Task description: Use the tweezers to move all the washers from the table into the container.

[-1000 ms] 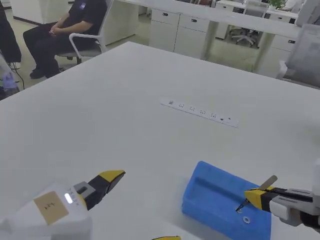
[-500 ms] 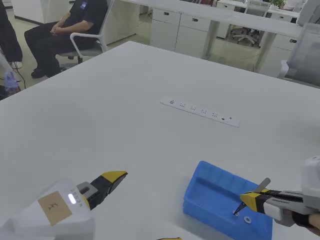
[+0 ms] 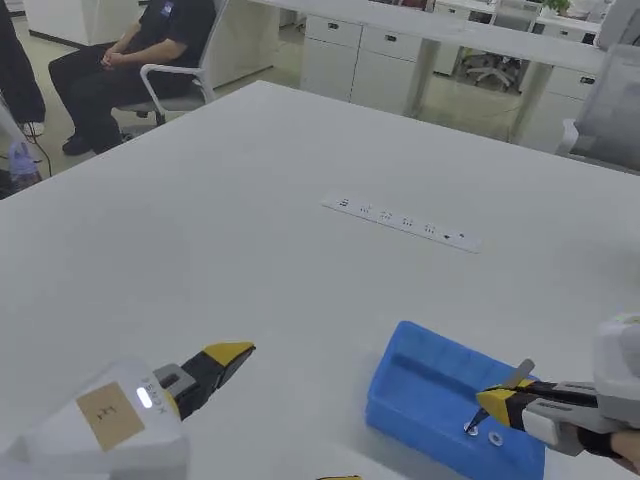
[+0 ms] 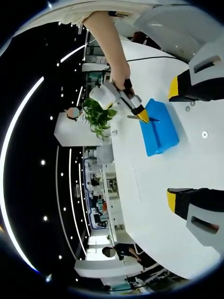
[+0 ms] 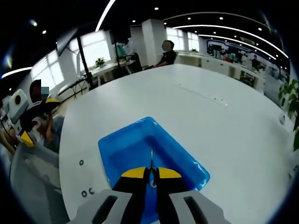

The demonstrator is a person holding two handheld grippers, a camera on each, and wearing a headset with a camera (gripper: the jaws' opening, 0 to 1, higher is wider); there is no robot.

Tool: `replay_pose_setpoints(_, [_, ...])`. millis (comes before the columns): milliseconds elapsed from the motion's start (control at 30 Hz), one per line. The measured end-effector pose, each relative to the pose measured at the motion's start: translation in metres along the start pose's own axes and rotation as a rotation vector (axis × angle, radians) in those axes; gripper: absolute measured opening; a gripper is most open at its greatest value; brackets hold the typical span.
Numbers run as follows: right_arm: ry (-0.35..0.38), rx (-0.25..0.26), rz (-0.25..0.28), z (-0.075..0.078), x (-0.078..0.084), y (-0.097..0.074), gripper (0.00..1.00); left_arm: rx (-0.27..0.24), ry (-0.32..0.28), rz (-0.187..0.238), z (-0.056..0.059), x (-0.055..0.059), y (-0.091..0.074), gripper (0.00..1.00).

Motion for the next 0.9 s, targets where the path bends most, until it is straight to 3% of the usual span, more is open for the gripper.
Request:
replay_pose_setpoints(533, [-0.015,0.005,0.075,-0.009,-0.017,-0.025,0.04,0.009,0.005,-0.008,0.003,0.001,0.001,0.77])
replay_pose_setpoints(900, [-0.055,-0.025,0.124,-0.024,-0.035,-0.04,0.03,0.009,0.006,-0.007,0.003,0.0,0.001,0.76])
Point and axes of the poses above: the centre of the closed fingertips' face, and the gripper's own axes: y roughly forward along the fingers, z roughly to its right, x roughly out of its underside, the point moved 2 cm from there along -y, roughly backward along the fingers, and after that the axes turned 3 degrees about z, right-handed, at the moved point
